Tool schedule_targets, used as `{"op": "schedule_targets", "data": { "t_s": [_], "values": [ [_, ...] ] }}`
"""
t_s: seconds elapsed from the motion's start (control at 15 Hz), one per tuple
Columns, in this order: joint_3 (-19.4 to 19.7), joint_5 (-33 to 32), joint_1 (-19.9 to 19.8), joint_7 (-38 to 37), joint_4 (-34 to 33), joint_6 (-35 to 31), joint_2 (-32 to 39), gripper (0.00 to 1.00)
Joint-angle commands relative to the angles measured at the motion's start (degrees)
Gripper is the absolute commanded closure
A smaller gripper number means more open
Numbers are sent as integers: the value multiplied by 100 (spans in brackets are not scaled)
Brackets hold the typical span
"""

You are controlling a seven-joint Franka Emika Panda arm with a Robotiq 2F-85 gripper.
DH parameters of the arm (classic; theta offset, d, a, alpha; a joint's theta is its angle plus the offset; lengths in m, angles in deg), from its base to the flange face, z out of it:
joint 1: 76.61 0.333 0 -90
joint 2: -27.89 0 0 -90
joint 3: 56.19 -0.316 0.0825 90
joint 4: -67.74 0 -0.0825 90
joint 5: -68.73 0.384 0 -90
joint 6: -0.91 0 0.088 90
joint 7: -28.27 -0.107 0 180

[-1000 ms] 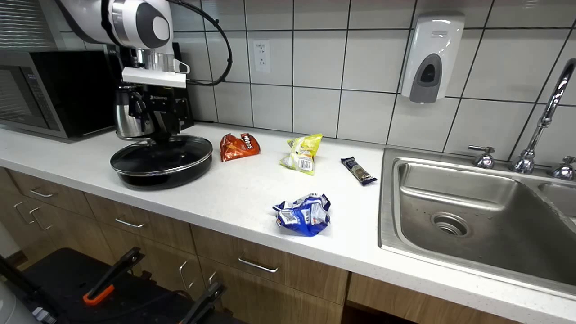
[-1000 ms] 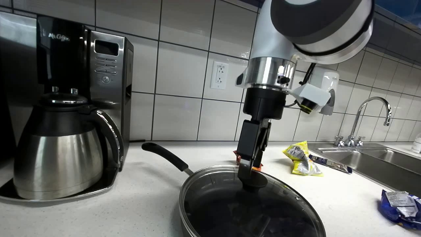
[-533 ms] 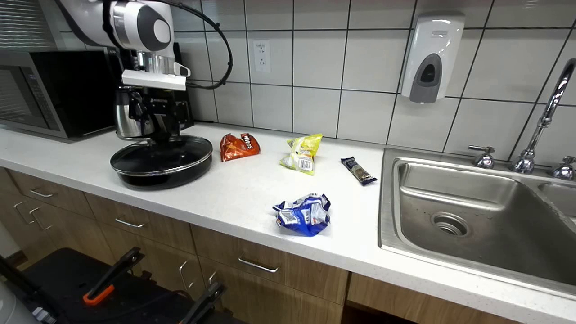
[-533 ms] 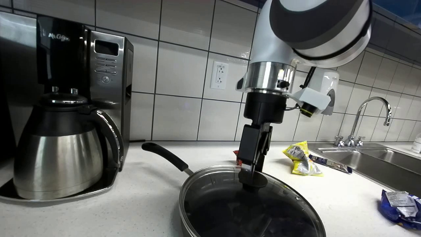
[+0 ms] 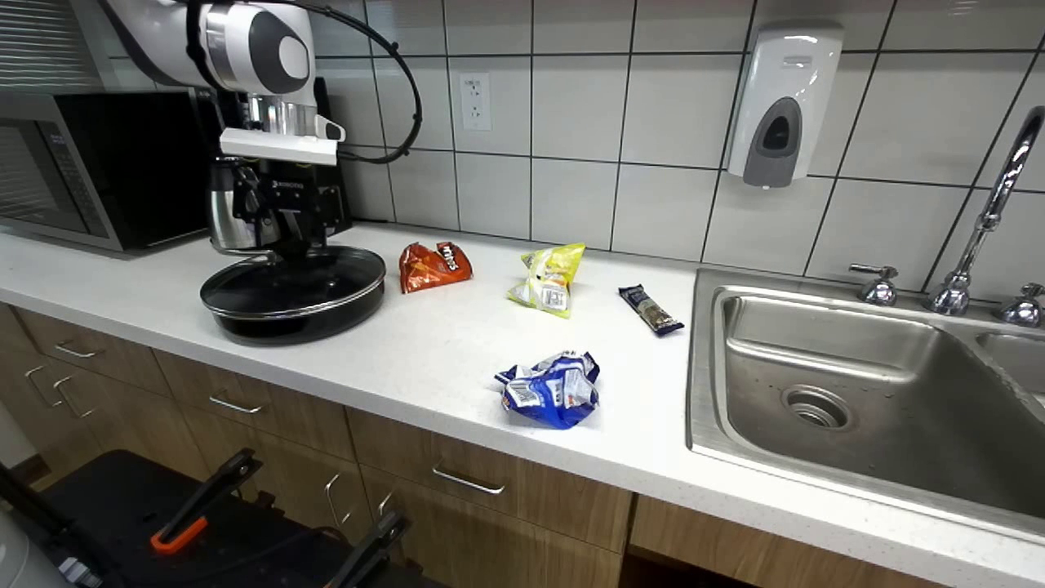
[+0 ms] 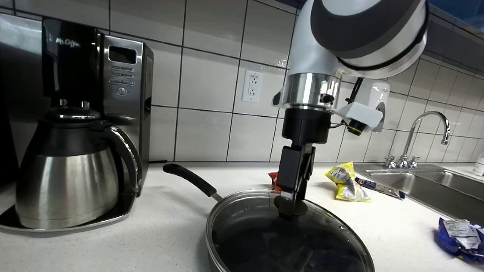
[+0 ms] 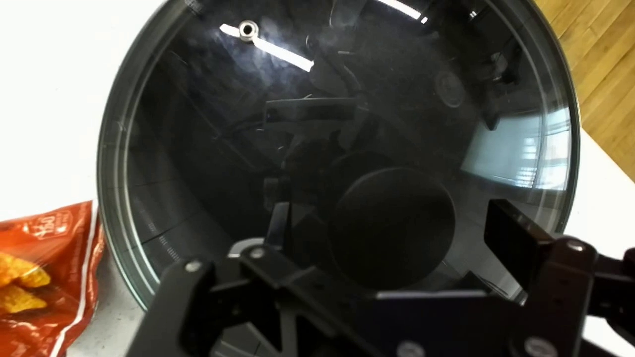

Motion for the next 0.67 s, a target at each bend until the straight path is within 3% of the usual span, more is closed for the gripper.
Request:
{"op": "schedule_targets", "data": {
  "t_s": [0.0, 0.6],
  "values": [
    [24, -359, 70, -361, -101, 329, -26, 0],
    [-32, -596, 162, -444, -281, 313, 128, 0]
  ]
}}
